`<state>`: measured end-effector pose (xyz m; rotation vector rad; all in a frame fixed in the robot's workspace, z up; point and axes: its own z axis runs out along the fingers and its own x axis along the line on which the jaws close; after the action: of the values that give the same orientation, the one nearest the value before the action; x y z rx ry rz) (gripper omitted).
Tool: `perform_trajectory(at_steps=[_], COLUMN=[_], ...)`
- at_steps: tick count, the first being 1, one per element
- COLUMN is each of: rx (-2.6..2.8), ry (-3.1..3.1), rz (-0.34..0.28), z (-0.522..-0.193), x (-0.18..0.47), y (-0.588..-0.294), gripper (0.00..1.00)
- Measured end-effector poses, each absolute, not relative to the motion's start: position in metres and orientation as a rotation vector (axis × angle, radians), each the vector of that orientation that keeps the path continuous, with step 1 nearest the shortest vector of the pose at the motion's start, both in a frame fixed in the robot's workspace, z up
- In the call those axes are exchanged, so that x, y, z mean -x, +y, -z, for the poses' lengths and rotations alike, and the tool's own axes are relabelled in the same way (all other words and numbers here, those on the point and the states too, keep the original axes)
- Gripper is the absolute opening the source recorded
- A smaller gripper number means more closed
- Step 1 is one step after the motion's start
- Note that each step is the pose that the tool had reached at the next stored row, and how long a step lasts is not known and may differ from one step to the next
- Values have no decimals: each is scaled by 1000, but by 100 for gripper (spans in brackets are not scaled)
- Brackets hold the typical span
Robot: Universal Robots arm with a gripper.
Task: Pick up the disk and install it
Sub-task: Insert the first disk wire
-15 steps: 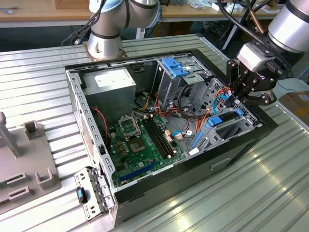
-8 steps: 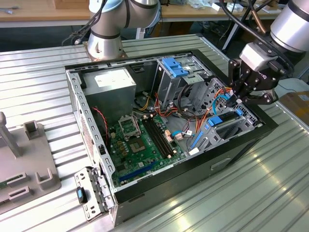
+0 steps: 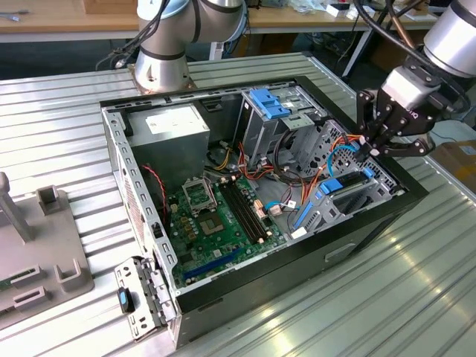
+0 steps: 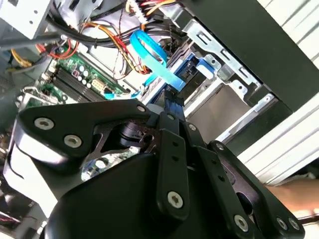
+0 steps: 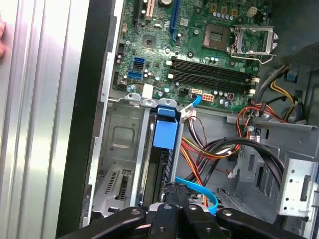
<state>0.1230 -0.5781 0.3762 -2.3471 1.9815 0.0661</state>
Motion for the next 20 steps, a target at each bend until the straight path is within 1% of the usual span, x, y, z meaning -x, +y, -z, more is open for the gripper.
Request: perform_trajectory(at_steps=[5,8,15,20], rx=[2450,2450,2459,2474], ry=[1857,1856,1849,1829], rz=[-71,-72,-77,-77], z=[-377,-387,-387,-387], x=[-123,-123,-156,-165], y=[-578,-578,-577,-572], gripper=[11,11,11,11])
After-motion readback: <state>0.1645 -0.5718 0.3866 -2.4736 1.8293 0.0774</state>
